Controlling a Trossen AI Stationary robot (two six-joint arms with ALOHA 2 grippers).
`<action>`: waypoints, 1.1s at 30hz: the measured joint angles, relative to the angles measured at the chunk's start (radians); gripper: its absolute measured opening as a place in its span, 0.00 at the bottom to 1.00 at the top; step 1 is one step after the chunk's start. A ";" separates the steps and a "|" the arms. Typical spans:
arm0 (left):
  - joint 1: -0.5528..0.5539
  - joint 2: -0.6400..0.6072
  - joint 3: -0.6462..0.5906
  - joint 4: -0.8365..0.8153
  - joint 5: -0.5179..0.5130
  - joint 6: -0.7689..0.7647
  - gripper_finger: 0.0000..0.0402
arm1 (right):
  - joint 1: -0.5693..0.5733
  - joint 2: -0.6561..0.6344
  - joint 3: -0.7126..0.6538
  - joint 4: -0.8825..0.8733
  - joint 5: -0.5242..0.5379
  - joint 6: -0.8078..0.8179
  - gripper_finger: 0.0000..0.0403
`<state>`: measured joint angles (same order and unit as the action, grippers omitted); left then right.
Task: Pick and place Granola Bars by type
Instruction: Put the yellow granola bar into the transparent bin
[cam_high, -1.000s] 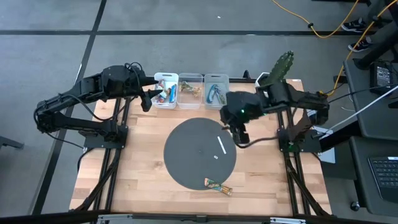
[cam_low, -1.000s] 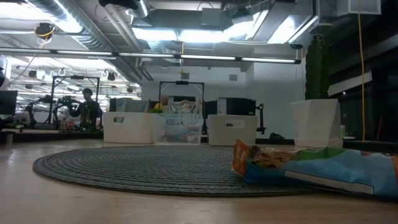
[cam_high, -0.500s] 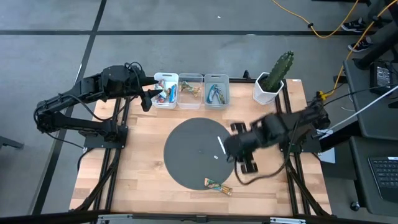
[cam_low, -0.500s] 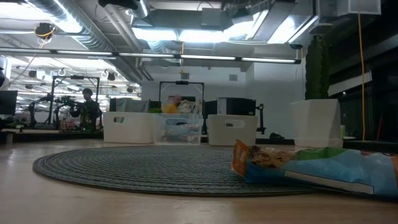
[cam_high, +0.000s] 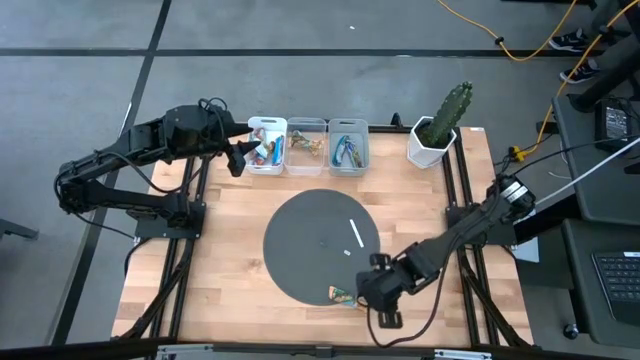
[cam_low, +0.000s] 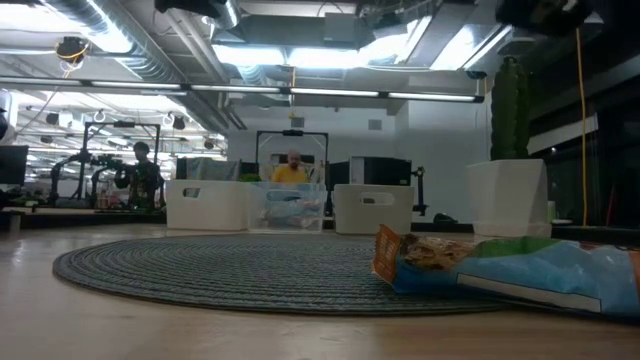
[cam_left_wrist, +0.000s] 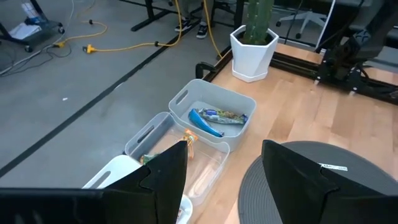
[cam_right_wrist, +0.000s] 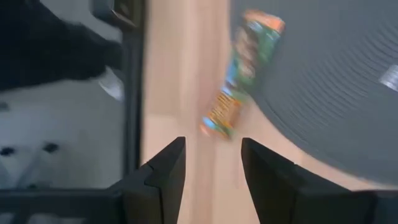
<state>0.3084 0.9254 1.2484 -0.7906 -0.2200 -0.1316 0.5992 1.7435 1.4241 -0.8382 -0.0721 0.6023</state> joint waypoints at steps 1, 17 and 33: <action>0.000 0.000 0.000 0.000 -0.002 -0.008 0.49 | 0.003 0.000 -0.017 0.043 0.000 0.015 0.39; 0.000 0.000 0.000 -0.215 -0.007 -0.146 0.49 | 0.004 0.099 -0.090 0.346 0.044 -0.035 0.85; 0.000 0.000 0.000 -0.216 0.001 -0.173 0.49 | 0.006 0.301 -0.085 0.317 0.143 0.033 0.81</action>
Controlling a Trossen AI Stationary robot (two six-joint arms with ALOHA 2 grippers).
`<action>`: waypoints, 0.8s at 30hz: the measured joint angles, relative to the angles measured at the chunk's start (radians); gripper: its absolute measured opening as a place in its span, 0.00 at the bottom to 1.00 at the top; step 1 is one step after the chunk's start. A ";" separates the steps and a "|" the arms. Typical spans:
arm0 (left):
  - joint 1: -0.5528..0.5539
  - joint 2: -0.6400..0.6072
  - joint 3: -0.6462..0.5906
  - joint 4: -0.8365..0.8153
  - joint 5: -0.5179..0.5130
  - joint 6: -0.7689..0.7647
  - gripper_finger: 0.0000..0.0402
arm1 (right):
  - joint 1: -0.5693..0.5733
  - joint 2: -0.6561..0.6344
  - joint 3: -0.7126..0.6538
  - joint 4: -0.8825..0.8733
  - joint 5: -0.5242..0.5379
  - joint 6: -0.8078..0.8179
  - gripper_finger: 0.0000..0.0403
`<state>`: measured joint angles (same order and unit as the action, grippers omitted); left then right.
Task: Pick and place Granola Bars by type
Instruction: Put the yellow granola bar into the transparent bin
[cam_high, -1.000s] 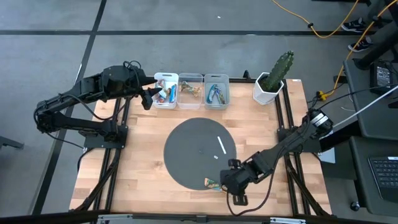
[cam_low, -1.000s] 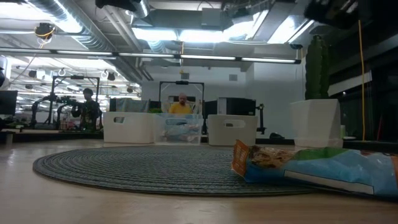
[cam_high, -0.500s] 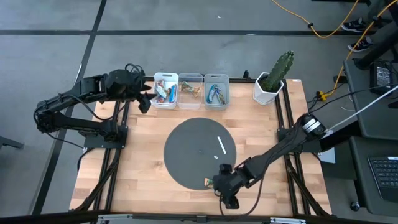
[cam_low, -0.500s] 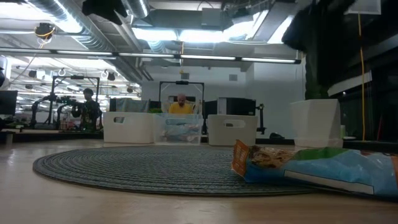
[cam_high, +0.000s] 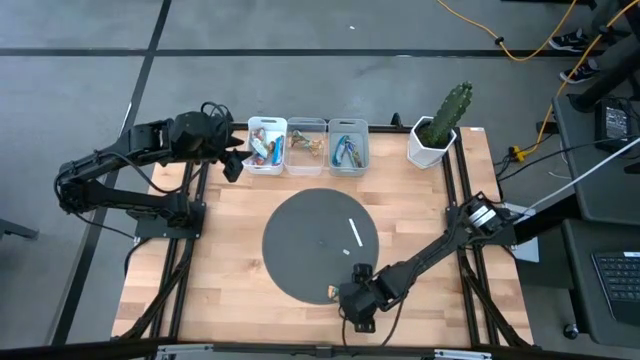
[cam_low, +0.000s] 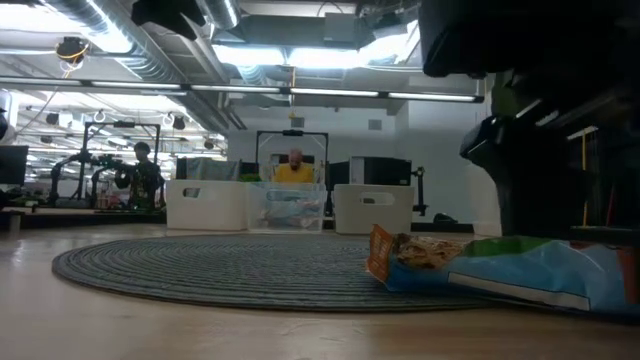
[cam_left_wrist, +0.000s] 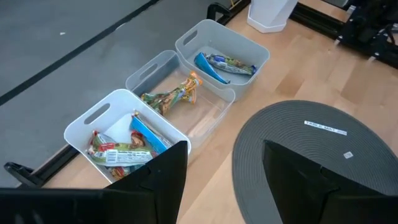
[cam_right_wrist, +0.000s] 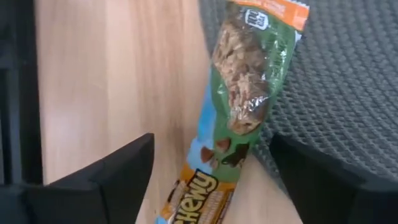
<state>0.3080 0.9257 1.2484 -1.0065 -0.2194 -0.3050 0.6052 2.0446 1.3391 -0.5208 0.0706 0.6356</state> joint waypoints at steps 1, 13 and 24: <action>0.000 0.000 0.000 0.000 0.002 0.000 0.49 | 0.000 0.004 0.001 0.000 0.004 0.009 0.79; -0.001 0.000 0.000 0.000 0.004 0.001 0.49 | 0.001 0.005 0.077 -0.173 -0.055 0.030 0.11; -0.001 0.000 0.000 0.000 0.004 -0.001 0.49 | 0.010 -0.201 0.224 -0.727 0.236 -0.023 0.09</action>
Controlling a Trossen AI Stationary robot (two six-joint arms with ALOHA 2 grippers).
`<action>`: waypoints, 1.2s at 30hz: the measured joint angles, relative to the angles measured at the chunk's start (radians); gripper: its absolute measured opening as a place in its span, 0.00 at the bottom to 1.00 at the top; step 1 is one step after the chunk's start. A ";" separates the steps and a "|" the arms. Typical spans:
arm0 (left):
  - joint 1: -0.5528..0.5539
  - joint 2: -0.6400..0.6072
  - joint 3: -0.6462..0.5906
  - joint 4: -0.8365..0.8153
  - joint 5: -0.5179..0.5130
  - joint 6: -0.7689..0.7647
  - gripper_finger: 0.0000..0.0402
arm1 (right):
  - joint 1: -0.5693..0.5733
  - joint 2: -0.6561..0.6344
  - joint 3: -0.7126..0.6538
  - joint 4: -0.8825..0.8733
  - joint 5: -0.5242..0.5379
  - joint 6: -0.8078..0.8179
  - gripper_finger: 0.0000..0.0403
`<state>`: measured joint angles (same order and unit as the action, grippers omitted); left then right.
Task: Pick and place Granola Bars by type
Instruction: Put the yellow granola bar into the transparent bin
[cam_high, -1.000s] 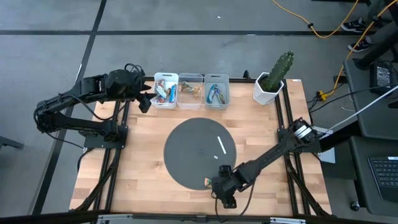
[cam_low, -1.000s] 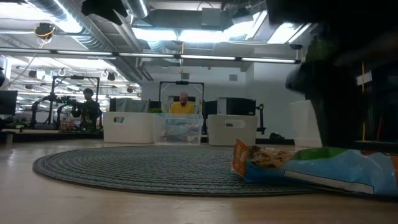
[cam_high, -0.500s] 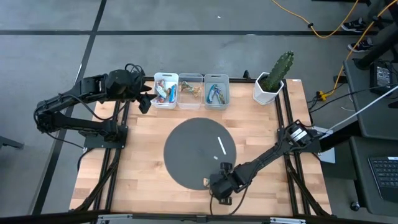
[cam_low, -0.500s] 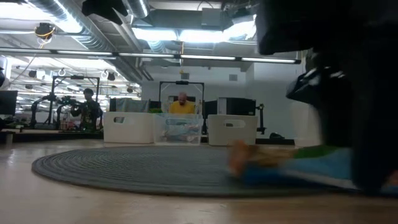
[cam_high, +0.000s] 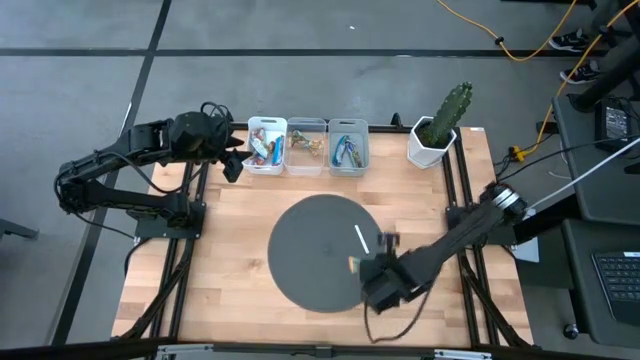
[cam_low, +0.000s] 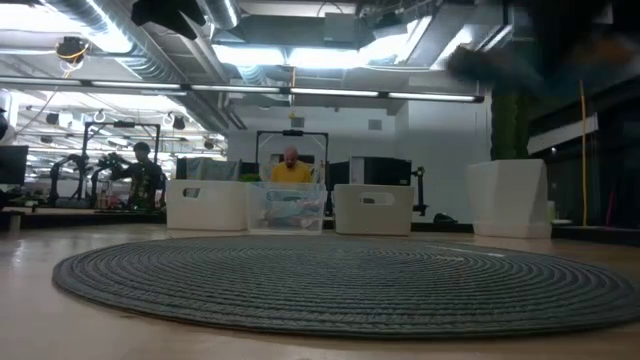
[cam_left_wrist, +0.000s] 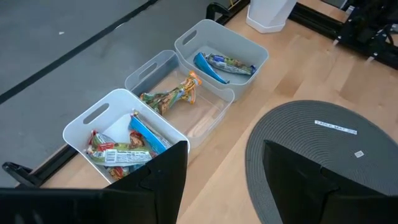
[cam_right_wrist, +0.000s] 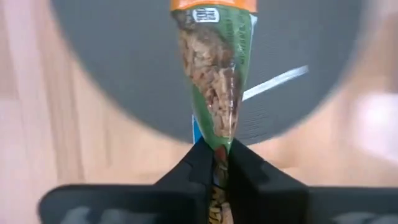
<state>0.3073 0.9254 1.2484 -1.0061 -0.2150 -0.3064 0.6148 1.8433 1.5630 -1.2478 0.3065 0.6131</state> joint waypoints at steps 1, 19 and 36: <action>0.000 0.000 0.000 0.000 0.001 -0.007 0.49 | -0.004 -0.036 0.019 -0.022 0.045 0.016 0.06; -0.086 0.028 0.000 0.432 0.209 0.166 0.49 | -0.389 -0.407 0.166 0.396 0.274 -0.492 0.05; -0.038 0.246 -0.001 0.739 0.364 0.328 0.69 | -0.731 -0.306 0.166 0.771 -0.073 -0.754 0.08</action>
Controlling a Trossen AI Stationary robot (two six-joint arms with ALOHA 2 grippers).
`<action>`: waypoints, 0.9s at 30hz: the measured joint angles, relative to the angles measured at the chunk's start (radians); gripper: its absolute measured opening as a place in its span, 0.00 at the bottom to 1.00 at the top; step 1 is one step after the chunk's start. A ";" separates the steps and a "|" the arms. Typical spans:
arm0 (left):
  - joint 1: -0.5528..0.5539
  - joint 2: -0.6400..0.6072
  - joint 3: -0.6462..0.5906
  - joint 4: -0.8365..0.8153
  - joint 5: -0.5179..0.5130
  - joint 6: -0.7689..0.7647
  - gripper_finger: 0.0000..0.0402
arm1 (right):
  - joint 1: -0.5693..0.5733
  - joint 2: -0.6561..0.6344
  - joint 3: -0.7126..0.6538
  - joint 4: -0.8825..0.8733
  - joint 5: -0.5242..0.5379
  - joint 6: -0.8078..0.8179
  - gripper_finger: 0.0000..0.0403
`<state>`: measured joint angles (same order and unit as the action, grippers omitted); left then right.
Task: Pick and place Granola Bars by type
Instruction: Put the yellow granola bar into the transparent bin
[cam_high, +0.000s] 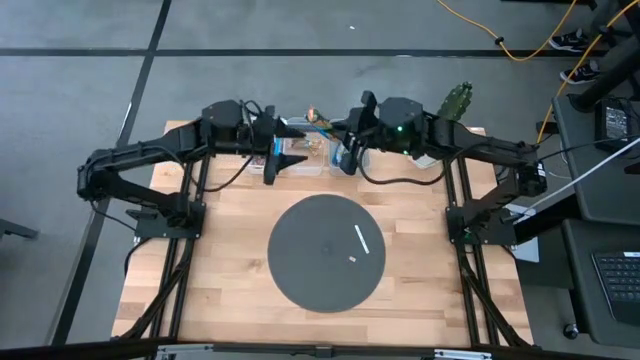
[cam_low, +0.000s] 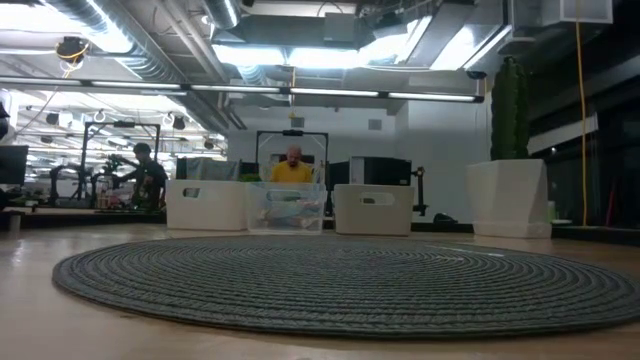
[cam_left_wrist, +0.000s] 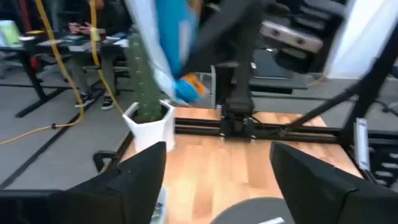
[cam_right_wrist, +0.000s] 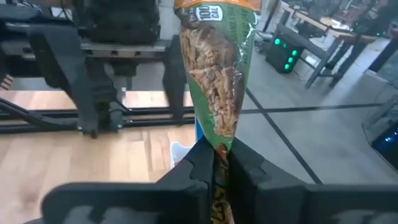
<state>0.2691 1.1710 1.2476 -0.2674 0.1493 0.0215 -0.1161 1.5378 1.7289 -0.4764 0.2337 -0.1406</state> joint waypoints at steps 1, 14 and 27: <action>0.013 0.002 0.000 0.011 0.000 -0.002 0.71 | -0.007 0.001 0.000 -0.005 0.000 0.000 0.08; 0.100 0.056 0.000 0.262 0.014 -0.129 0.73 | -0.086 0.051 -0.001 0.061 -0.169 -0.079 0.08; 0.107 0.086 0.000 0.345 -0.008 -0.153 0.19 | -0.166 0.060 -0.001 0.080 -0.297 -0.105 0.10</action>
<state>0.3765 1.2572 1.2476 0.0780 0.1413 -0.1311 -0.2817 1.5982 1.7279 -0.3968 -0.0632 -0.2451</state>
